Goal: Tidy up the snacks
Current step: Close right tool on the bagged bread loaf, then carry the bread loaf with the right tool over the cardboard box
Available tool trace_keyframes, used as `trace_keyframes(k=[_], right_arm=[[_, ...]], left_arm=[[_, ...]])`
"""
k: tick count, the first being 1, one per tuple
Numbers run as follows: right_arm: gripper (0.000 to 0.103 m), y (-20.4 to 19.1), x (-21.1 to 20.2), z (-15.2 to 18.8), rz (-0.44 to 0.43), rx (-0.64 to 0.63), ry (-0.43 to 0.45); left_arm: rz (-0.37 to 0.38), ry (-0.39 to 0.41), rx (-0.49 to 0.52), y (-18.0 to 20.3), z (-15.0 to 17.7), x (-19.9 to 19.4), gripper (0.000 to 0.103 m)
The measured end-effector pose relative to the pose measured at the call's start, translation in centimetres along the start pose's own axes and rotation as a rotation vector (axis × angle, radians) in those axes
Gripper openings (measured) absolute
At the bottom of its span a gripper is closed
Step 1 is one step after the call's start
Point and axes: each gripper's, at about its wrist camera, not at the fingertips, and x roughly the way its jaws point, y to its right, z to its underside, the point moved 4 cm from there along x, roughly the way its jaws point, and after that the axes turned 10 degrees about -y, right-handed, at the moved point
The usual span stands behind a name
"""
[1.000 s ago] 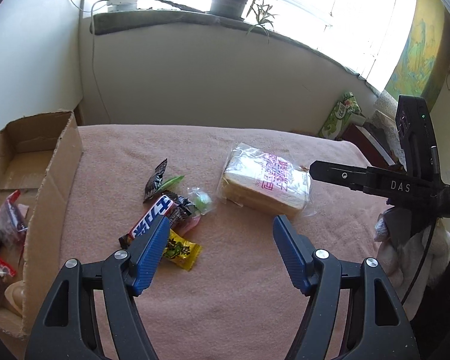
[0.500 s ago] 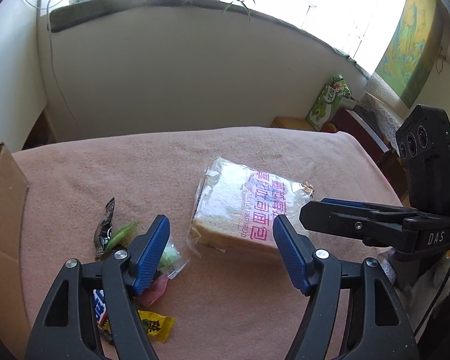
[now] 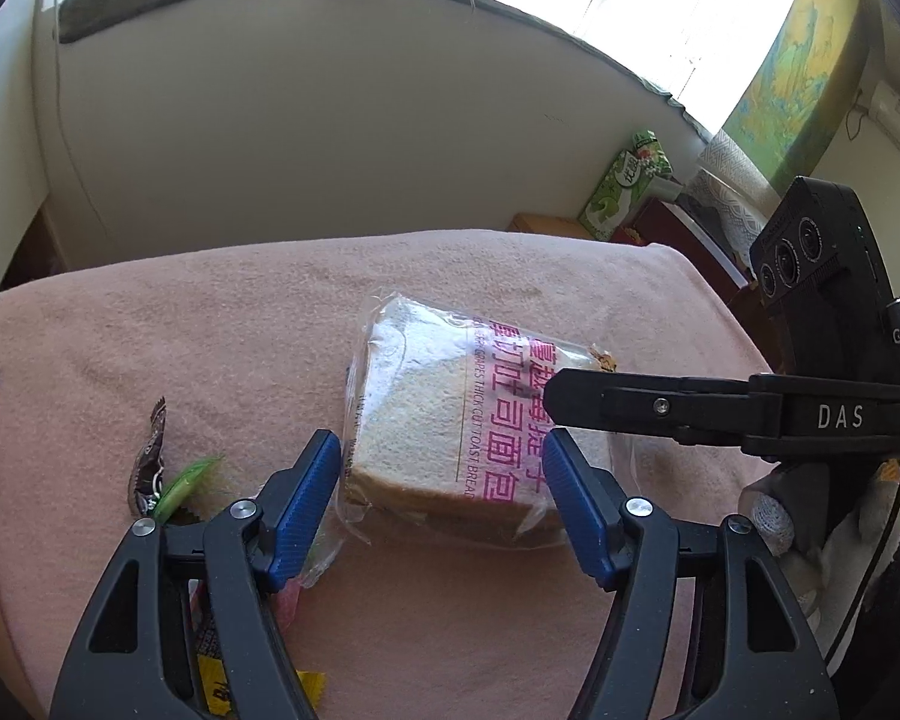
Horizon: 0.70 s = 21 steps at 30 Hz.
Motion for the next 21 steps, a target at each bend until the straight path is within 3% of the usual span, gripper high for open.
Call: trace_keyframes(k=[9, 21], right_arm=[[0.068, -1.0, 0.5, 0.2, 0.1, -0.041, 0.011], [0.068, -3.7, -1.2, 1.0, 0.142, -0.11, 0.053]], left_arm=[[-0.041, 0.011, 0.044, 1.2, 0.5, -0.4, 0.068], [-0.068, 0.07, 0.04, 0.8, 1.8, -4.0, 0.068]])
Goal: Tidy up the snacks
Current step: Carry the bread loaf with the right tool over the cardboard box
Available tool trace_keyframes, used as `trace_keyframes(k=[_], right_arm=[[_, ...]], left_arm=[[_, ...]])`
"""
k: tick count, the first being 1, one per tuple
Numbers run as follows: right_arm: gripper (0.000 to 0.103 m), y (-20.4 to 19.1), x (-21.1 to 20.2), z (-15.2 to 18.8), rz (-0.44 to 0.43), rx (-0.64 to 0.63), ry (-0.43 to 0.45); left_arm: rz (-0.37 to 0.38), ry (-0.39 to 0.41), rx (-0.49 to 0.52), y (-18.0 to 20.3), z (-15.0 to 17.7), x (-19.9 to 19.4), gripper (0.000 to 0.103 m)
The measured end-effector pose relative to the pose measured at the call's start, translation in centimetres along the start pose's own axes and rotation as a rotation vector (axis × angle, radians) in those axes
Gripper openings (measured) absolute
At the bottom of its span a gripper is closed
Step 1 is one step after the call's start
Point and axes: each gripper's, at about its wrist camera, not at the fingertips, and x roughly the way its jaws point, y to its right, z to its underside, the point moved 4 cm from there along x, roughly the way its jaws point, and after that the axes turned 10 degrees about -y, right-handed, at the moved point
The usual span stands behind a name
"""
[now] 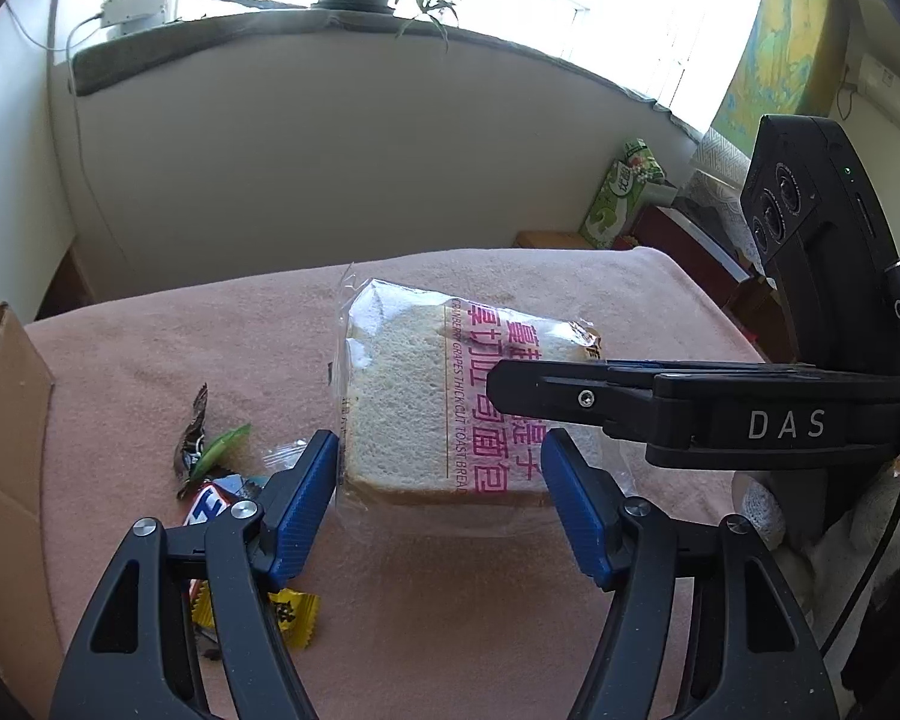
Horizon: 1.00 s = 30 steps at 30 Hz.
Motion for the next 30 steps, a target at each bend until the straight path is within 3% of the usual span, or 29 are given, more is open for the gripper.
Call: trace_keyframes(k=[18, 30], right_arm=[[0.068, -8.6, -1.4, 1.3, 0.01, -0.143, 0.032], [0.068, -16.0, -0.3, 1.5, -0.016, -0.245, 0.027]], left_arm=[[-0.046, 0.099, -0.086, -2.1, 2.1, -5.7, 0.068], [-0.095, 0.17, -0.166, -6.6, 4.7, -10.5, 0.068]])
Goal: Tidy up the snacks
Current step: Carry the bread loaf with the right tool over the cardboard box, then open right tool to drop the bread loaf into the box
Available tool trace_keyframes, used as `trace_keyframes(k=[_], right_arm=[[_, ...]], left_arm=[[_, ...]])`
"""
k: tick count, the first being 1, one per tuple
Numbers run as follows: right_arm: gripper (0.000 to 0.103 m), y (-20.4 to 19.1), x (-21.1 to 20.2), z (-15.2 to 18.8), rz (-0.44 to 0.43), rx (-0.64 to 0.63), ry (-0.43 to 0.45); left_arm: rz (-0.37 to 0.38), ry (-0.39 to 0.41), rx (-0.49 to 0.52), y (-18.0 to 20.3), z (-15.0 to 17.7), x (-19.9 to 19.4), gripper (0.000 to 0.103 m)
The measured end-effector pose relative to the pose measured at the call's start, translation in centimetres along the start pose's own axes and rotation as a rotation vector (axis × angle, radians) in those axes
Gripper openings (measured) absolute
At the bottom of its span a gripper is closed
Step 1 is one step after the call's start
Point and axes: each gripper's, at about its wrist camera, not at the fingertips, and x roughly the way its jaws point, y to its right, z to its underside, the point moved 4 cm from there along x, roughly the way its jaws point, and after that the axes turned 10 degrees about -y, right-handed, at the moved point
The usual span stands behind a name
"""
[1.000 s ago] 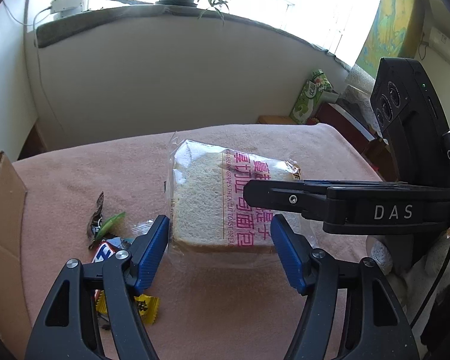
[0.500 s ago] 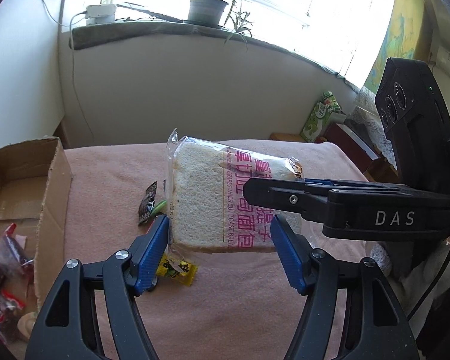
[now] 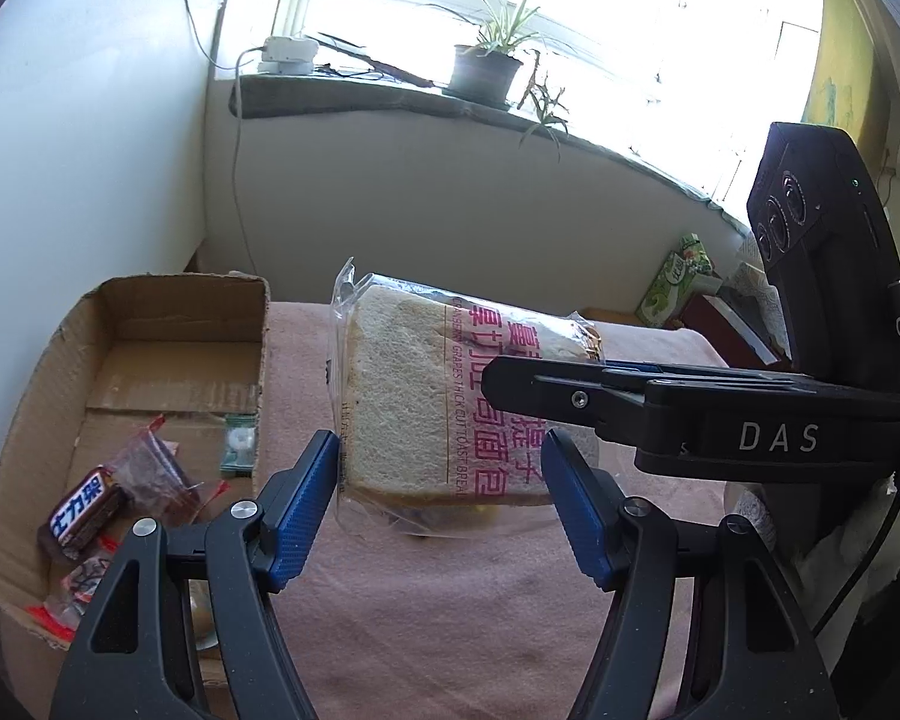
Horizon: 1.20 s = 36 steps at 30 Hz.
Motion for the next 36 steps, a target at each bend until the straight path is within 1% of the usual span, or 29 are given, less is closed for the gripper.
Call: trace_keyframes(k=[8, 14, 23, 36], right_arm=[[0.068, -5.4, 2.4, -1.7, -0.027, -0.078, -0.014], [0.068, -8.2, 4.5, -3.4, -0.05, -0.118, -0.033], [0.068, -10.3, 8.1, -5.4, -0.063, -0.153, -0.075], [0.068, -10.8, 11.7, -7.4, -0.085, -0.173, -0.122]], left_arm=[[-0.053, 0.032, -0.07, -4.3, -0.3, -1.9, 0.068], [-0.096, 0.039, -0.105, -7.5, -0.7, -2.6, 0.068], [-0.126, 0.03, -0.167, -11.0, -1.2, -2.1, 0.068], [-0.171, 0.008, -0.209, -13.2, -1.5, -1.0, 0.068]])
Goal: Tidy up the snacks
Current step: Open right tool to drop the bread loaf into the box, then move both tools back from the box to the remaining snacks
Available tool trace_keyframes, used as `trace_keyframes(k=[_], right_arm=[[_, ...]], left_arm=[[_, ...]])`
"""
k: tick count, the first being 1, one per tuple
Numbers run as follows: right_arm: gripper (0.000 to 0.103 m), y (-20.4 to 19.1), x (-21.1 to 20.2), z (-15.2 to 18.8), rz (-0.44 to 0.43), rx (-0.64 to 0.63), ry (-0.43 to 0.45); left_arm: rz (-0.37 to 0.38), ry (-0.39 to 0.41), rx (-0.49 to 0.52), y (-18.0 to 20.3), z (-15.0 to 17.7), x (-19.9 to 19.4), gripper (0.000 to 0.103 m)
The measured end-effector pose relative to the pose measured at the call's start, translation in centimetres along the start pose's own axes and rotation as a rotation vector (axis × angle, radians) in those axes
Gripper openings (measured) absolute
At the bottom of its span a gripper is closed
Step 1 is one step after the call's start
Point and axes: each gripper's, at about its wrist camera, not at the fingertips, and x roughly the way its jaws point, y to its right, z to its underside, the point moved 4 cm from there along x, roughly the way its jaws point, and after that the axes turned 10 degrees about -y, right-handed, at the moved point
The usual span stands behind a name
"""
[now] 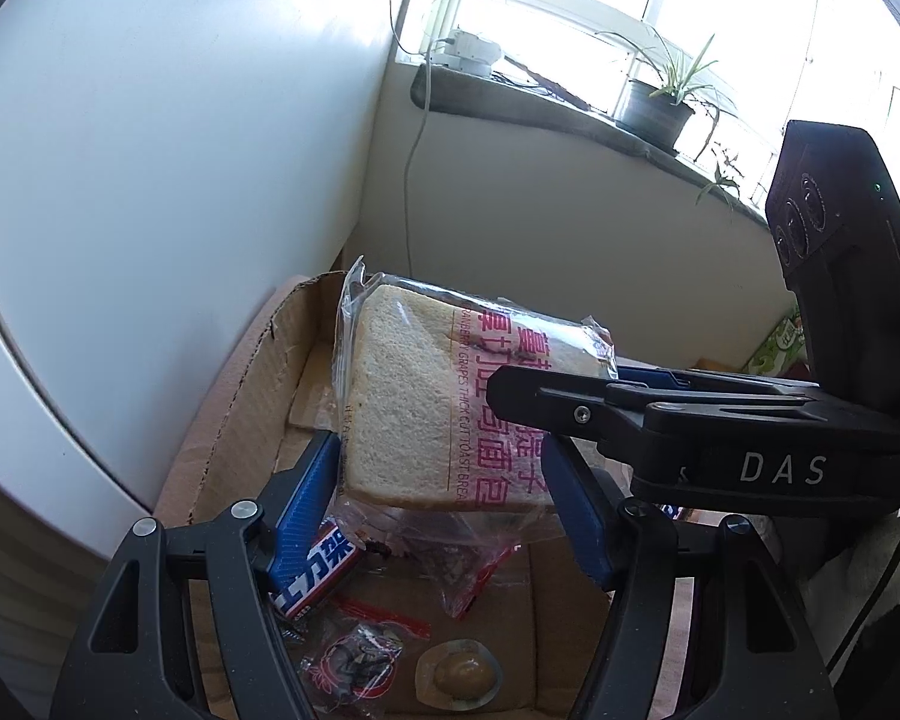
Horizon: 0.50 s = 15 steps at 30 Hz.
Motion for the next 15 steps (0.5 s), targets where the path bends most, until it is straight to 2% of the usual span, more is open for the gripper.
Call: trace_keyframes(k=[5, 10, 15], right_arm=[[0.068, -0.12, 0.5, -0.47, 0.005, -0.014, -0.002], [0.076, -0.24, 0.79, -0.73, 0.045, -0.028, 0.008], [0.076, -0.45, 0.29, -0.62, 0.052, -0.039, 0.022]], left_arm=[[-0.012, -0.004, -0.012, -0.59, -0.22, 0.33, 0.068], [-0.032, 0.006, -0.018, -0.86, -0.33, 0.16, 0.068], [-0.04, 0.014, -0.012, -0.77, -0.08, -0.34, 0.068]])
